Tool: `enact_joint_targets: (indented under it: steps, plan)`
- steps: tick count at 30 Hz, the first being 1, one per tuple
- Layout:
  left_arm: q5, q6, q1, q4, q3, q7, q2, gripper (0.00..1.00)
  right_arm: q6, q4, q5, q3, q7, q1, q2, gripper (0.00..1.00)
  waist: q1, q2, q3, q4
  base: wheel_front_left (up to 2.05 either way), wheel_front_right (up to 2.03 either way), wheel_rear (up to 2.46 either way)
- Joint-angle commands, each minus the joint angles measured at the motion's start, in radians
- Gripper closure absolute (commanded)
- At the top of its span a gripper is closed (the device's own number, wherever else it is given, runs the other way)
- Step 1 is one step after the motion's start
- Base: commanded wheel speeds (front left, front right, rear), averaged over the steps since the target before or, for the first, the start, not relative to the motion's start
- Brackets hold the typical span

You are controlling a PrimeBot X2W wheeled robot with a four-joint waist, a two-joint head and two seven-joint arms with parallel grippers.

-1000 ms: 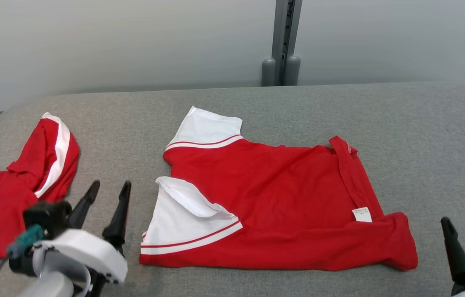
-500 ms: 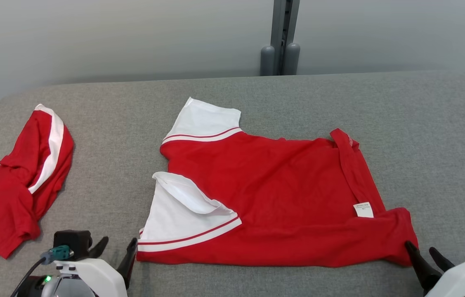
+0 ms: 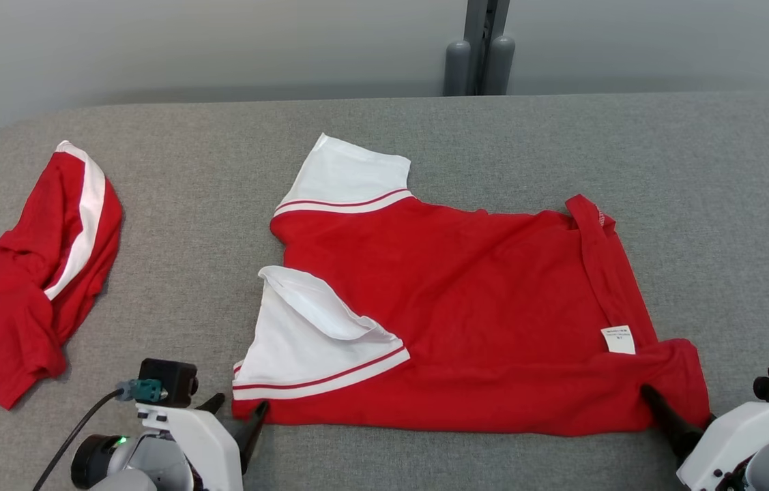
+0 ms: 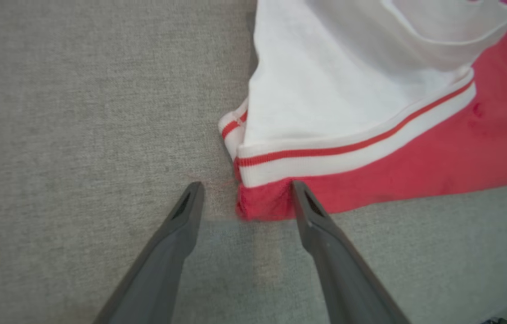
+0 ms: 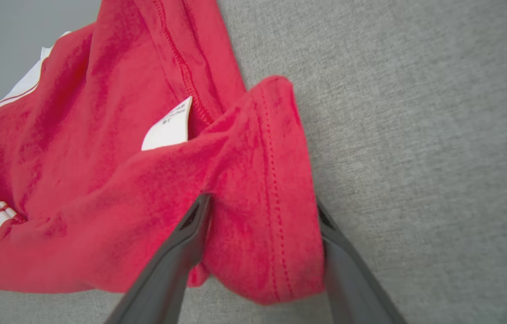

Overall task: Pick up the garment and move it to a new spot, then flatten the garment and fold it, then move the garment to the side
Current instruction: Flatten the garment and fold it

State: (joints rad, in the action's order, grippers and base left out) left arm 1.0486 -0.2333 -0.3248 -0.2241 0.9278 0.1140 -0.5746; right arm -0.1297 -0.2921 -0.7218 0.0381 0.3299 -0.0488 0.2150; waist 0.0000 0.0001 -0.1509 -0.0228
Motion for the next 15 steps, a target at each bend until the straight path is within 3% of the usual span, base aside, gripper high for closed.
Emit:
enact_joint_targets:
  steps: [1, 4, 5, 6, 7, 8, 9, 10, 15]
  plan:
    - [0.001, 0.015, -0.027, -0.014, 0.004, 0.005, 0.017, 0.0, -0.002, -0.007, -0.012, 0.014, 0.013, -0.013, 0.006, 0.0, 0.0, -0.0001, -0.005, 0.0, 0.0, 0.0, 0.0]
    - [0.008, 0.03, -0.04, -0.037, 0.009, 0.015, 0.036, 0.0, -0.002, -0.016, -0.027, 0.032, 0.018, -0.02, 0.007, 0.0, 0.0, -0.0001, -0.005, 0.002, 0.0, 0.0, 0.0]
    - [0.01, 0.032, -0.042, -0.046, 0.009, 0.017, 0.041, 0.07, -0.002, -0.02, -0.032, 0.038, 0.021, -0.02, 0.008, 0.42, 0.0, -0.0001, -0.003, 0.003, 0.0, 0.0, 0.0]
    - [0.012, 0.036, -0.044, -0.054, 0.009, 0.017, 0.046, 0.33, -0.002, -0.023, -0.036, 0.044, 0.021, -0.019, 0.009, 0.66, 0.0, -0.0001, 0.0, 0.004, 0.0, 0.0, 0.0]
    - [0.012, 0.036, -0.044, -0.054, 0.009, 0.017, 0.046, 0.33, -0.002, -0.023, -0.036, 0.044, 0.021, -0.019, 0.009, 0.66, 0.0, -0.0001, 0.0, 0.004, 0.0, 0.0, 0.0]
    - [0.016, 0.04, -0.047, -0.063, 0.008, 0.016, 0.05, 0.57, -0.002, -0.026, -0.039, 0.049, 0.021, -0.019, 0.01, 0.87, 0.0, -0.0001, 0.002, 0.004, 0.0, 0.0, 0.0]
    - [0.018, 0.04, -0.05, -0.071, 0.004, 0.01, 0.054, 0.95, -0.002, -0.028, -0.044, 0.053, 0.022, -0.021, 0.012, 1.0, 0.0, -0.0001, 0.003, 0.005, 0.0, 0.0, 0.0]
    - [0.018, 0.044, -0.051, -0.078, 0.003, 0.007, 0.058, 1.0, -0.002, -0.029, -0.048, 0.057, 0.02, -0.022, 0.014, 1.0, 0.0, -0.0001, 0.006, 0.006, 0.0, 0.0, 0.0]
    - [0.028, 0.055, -0.043, -0.085, 0.004, 0.01, 0.061, 1.0, -0.002, -0.014, -0.072, 0.069, -0.003, -0.028, 0.039, 1.0, 0.0, -0.0001, 0.032, 0.01, 0.0, 0.0, 0.0]
